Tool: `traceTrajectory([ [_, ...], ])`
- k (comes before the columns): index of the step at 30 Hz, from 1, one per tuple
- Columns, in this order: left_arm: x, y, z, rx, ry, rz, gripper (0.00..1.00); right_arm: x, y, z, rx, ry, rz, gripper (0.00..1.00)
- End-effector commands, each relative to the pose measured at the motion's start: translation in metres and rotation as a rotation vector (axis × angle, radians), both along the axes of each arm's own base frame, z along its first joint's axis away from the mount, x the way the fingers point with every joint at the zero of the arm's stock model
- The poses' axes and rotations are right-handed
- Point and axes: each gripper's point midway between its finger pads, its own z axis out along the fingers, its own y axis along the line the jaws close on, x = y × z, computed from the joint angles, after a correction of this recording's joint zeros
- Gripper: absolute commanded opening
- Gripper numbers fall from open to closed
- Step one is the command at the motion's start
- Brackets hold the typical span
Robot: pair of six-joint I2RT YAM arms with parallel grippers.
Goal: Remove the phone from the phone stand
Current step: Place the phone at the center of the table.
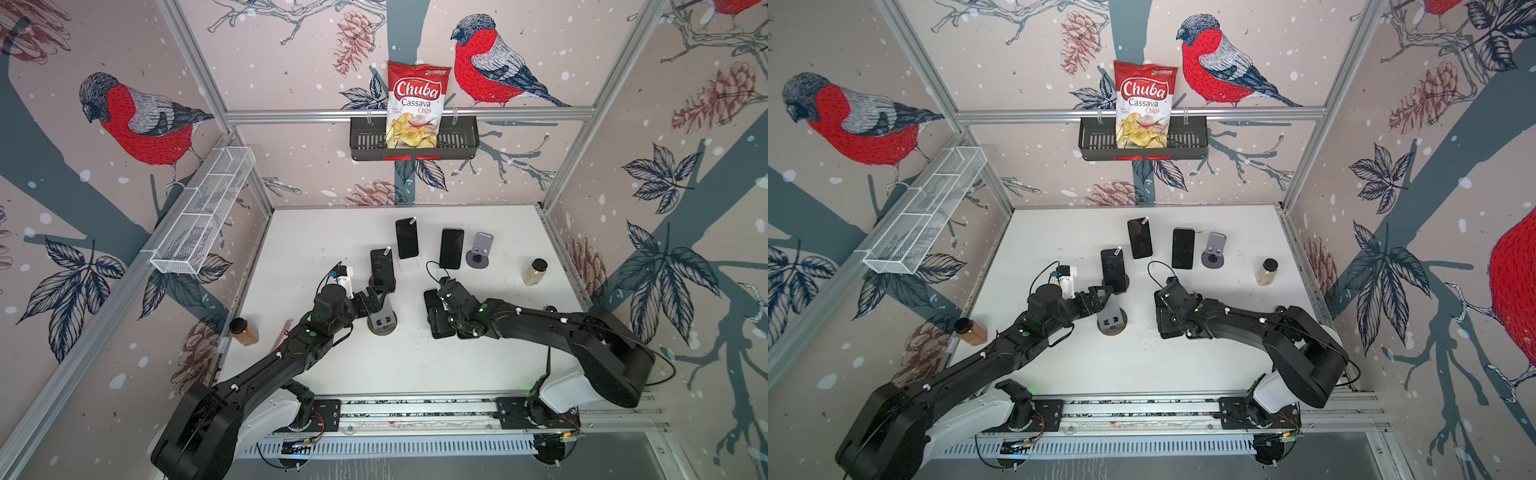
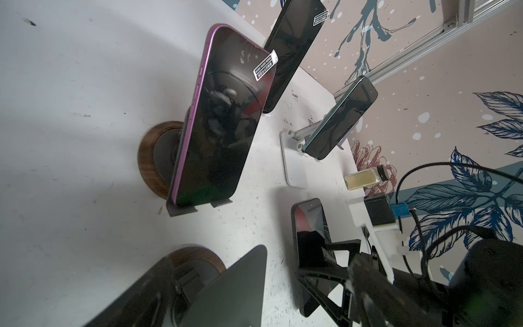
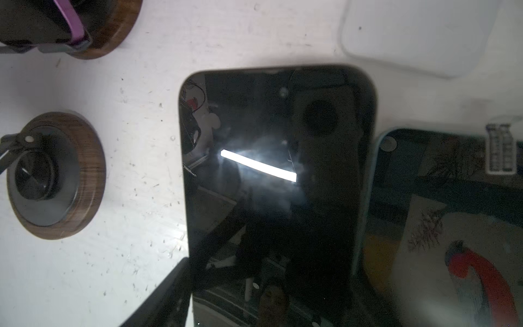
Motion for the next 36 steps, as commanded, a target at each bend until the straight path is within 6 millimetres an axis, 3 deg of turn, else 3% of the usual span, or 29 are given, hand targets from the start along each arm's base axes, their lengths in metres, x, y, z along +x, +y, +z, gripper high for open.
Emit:
traceTrajectory([
  [1, 0.001, 0.0, 0.003, 0.008, -0.024, -0.001, 0.97, 0.002, 0.012, 0.002, 0.054, 0.016, -0.009, 0.63],
  [11, 0.001, 0.001, 0.002, 0.013, -0.021, 0.002, 0.96, -0.001, 0.016, -0.017, 0.034, 0.086, -0.006, 0.63],
  [26, 0.001, 0.002, 0.001, 0.023, -0.024, 0.003, 0.97, -0.011, 0.0, -0.019, -0.053, 0.145, -0.019, 0.65],
  [36, -0.004, 0.006, -0.001, 0.018, -0.032, 0.011, 0.97, -0.014, -0.011, -0.032, -0.153, 0.199, -0.039, 0.66],
])
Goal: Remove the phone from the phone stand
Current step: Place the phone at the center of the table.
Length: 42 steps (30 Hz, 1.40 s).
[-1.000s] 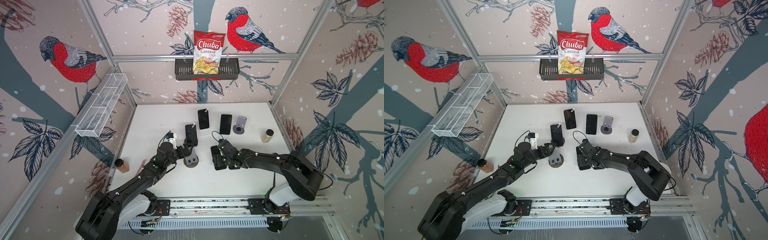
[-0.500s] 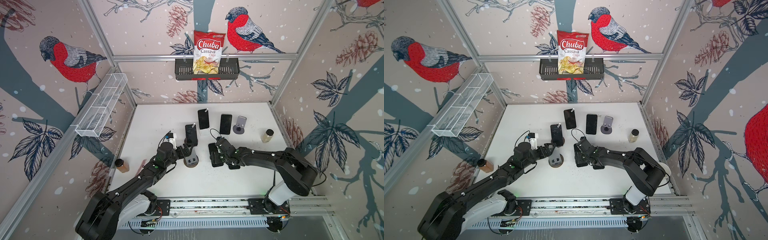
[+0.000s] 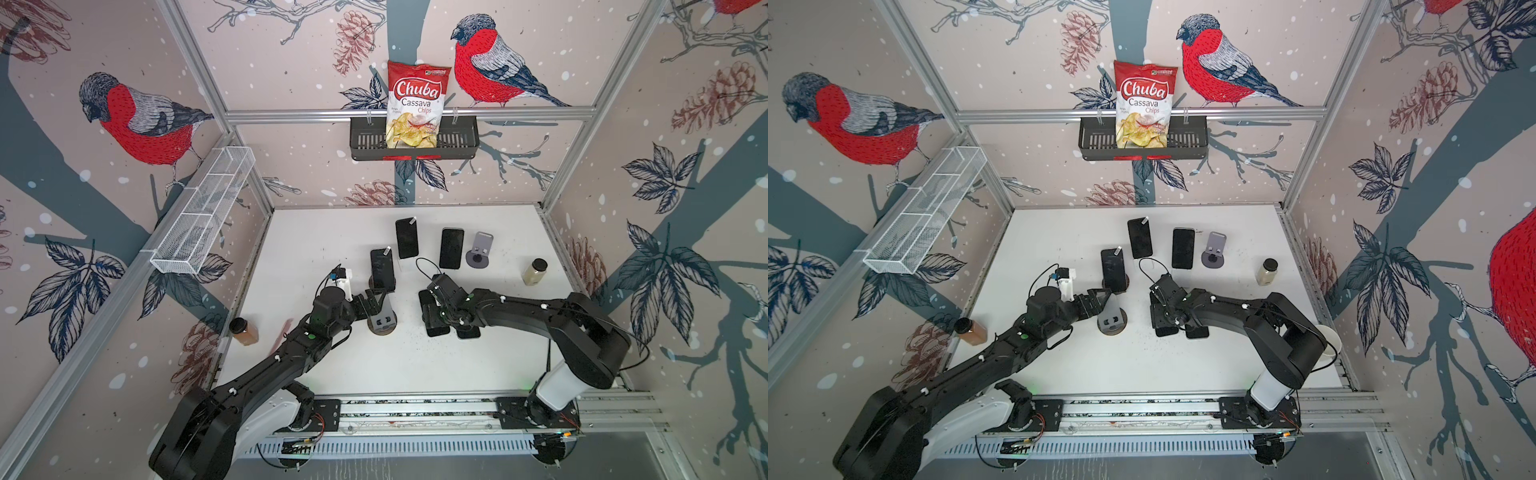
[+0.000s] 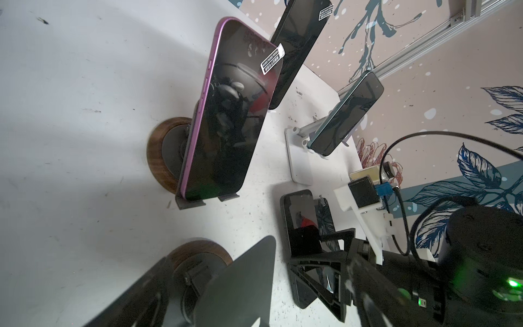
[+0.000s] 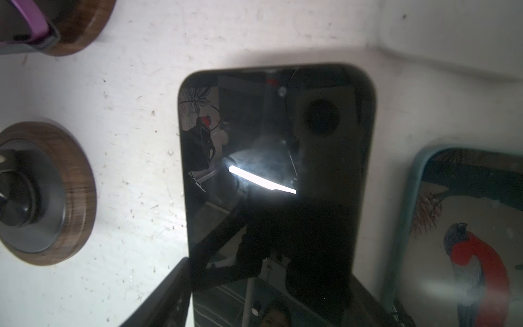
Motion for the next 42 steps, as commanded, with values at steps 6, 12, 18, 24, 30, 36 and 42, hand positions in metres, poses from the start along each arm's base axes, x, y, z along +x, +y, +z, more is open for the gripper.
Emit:
traceTrajectory([
  [6, -0.001, 0.005, 0.003, 0.009, -0.028, 0.018, 0.97, -0.027, -0.026, -0.031, -0.121, 0.148, -0.03, 0.67],
  [12, -0.003, 0.008, 0.004, 0.015, -0.03, 0.023, 0.97, -0.032, -0.026, -0.034, -0.126, 0.17, -0.03, 0.69],
  [18, -0.004, 0.01, 0.003, 0.024, -0.028, 0.028, 0.96, -0.031, -0.028, -0.032, -0.138, 0.168, -0.029, 0.71],
  [24, -0.005, 0.01, 0.003, 0.022, -0.031, 0.029, 0.97, -0.033, -0.031, -0.032, -0.159, 0.174, -0.031, 0.74],
  [30, -0.005, 0.011, 0.002, 0.024, -0.033, 0.031, 0.97, -0.033, -0.034, -0.033, -0.172, 0.177, -0.036, 0.75],
  [36, -0.005, 0.011, 0.001, 0.026, -0.028, 0.03, 0.97, -0.033, -0.037, -0.034, -0.192, 0.177, -0.046, 0.76],
  [42, -0.006, 0.012, -0.001, 0.03, -0.019, 0.034, 0.97, -0.028, -0.038, -0.027, -0.194, 0.151, -0.056, 0.81],
])
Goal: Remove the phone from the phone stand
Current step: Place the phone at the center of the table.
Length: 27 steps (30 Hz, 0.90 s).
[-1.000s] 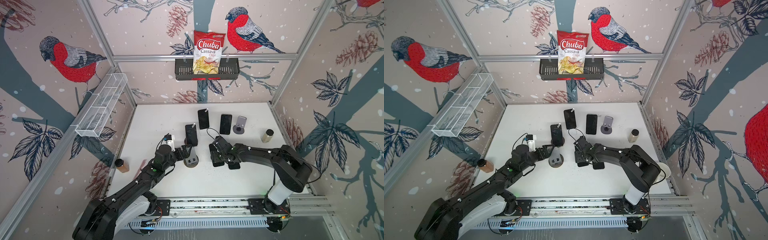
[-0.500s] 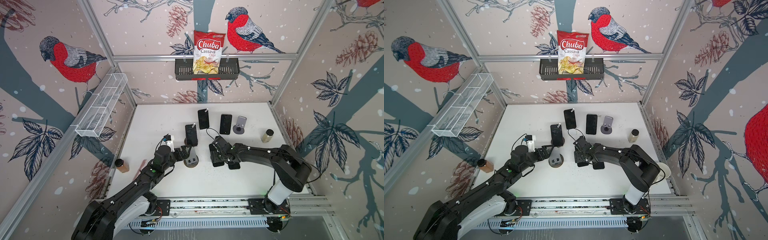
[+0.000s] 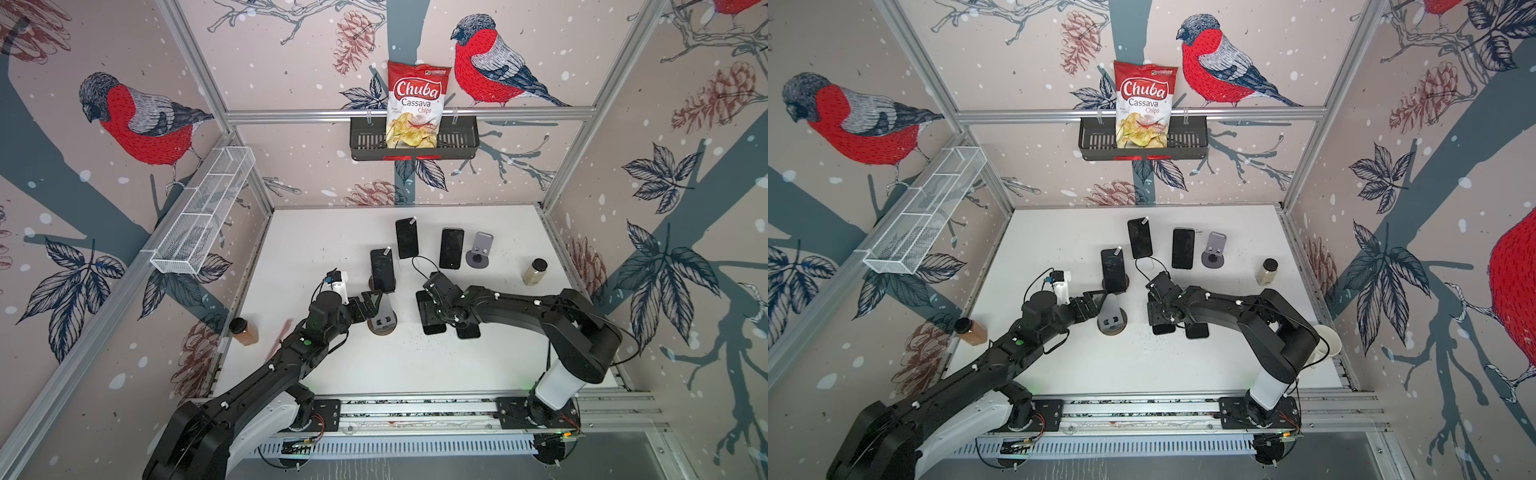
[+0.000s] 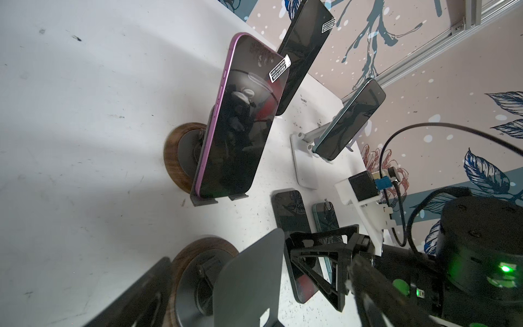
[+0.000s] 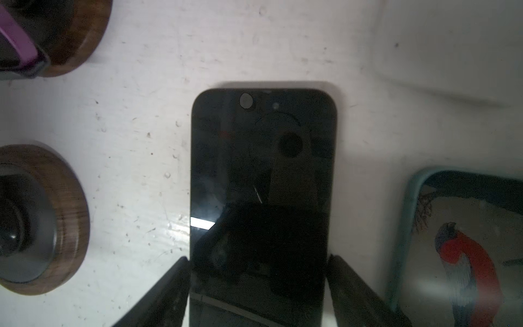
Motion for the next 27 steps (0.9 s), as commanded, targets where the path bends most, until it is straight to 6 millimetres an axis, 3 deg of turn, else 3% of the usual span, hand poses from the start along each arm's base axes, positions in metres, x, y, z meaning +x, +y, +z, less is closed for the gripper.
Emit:
traceTrajectory([
  [1, -0.001, 0.001, -0.002, 0.015, 0.006, 0.003, 0.97, -0.032, -0.038, -0.019, -0.147, 0.141, -0.033, 0.82],
  [15, -0.001, 0.004, -0.01, 0.075, 0.066, 0.012, 0.96, 0.013, -0.009, 0.049, -0.065, -0.084, 0.019, 0.9],
  [27, -0.005, 0.008, -0.01, 0.14, 0.15, 0.072, 0.93, 0.023, 0.029, 0.104, 0.124, -0.226, 0.114, 0.92],
])
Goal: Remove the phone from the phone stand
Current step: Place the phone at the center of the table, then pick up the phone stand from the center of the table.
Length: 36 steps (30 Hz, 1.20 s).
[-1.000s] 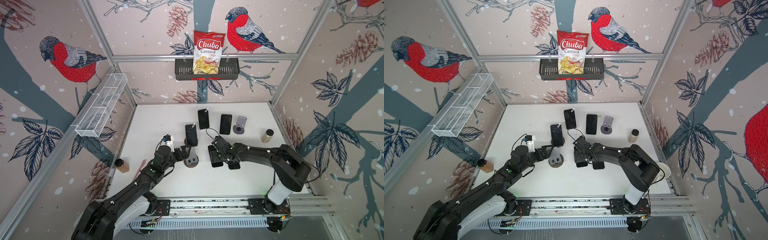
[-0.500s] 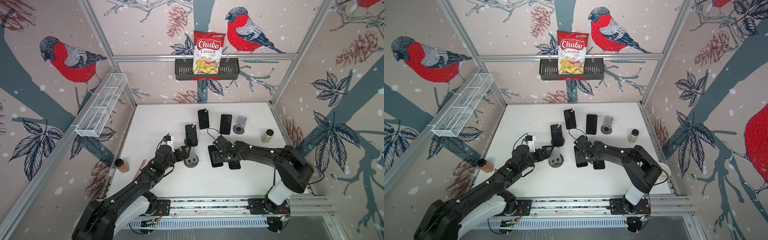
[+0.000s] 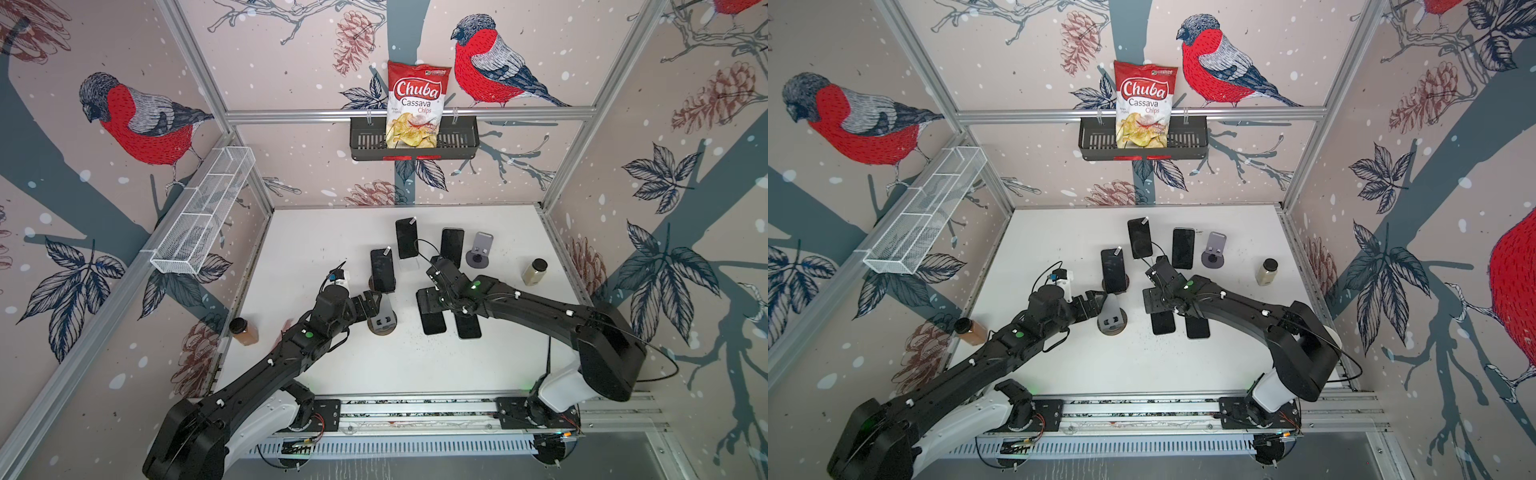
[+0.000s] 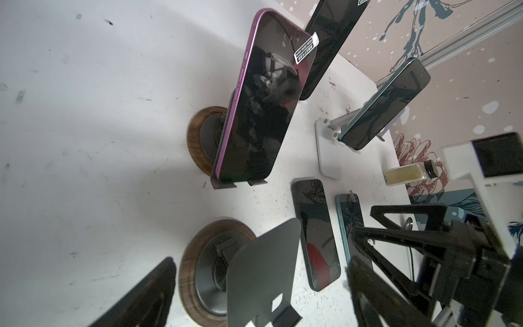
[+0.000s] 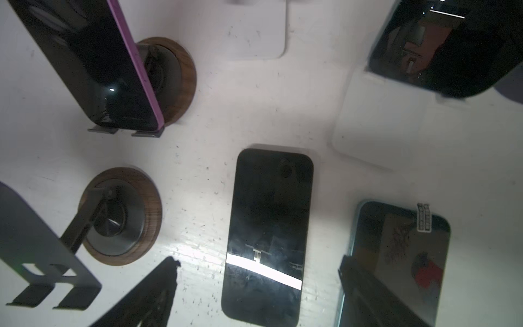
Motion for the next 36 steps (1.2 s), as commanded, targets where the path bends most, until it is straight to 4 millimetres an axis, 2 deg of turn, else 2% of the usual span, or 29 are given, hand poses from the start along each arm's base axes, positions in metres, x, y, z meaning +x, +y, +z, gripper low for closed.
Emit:
traceTrajectory([
  [1, 0.0, 0.007, -0.004, 0.037, 0.038, 0.053, 0.93, 0.0, 0.02, 0.018, 0.084, -0.047, 0.066, 0.92],
  [6, -0.001, 0.012, -0.005, 0.075, 0.066, 0.08, 0.91, -0.012, 0.043, 0.037, 0.142, -0.097, 0.144, 0.92],
  [13, -0.002, 0.005, -0.01, 0.081, 0.096, 0.068, 0.89, -0.02, 0.058, 0.035, 0.161, -0.103, 0.168, 0.95],
  [24, -0.005, -0.007, -0.016, 0.072, 0.083, 0.042, 0.85, -0.005, 0.036, 0.04, 0.161, -0.145, 0.092, 0.95],
  [27, -0.006, -0.008, -0.015, 0.073, 0.083, 0.064, 0.87, 0.0, 0.024, 0.04, 0.16, -0.151, 0.061, 0.96],
  [31, -0.007, -0.011, -0.008, 0.142, 0.086, 0.105, 0.9, 0.006, 0.011, 0.036, 0.149, -0.162, 0.027, 0.96],
  [36, -0.007, -0.016, -0.01, 0.232, 0.128, 0.154, 0.96, 0.009, 0.0, 0.035, 0.148, -0.174, 0.008, 0.96],
])
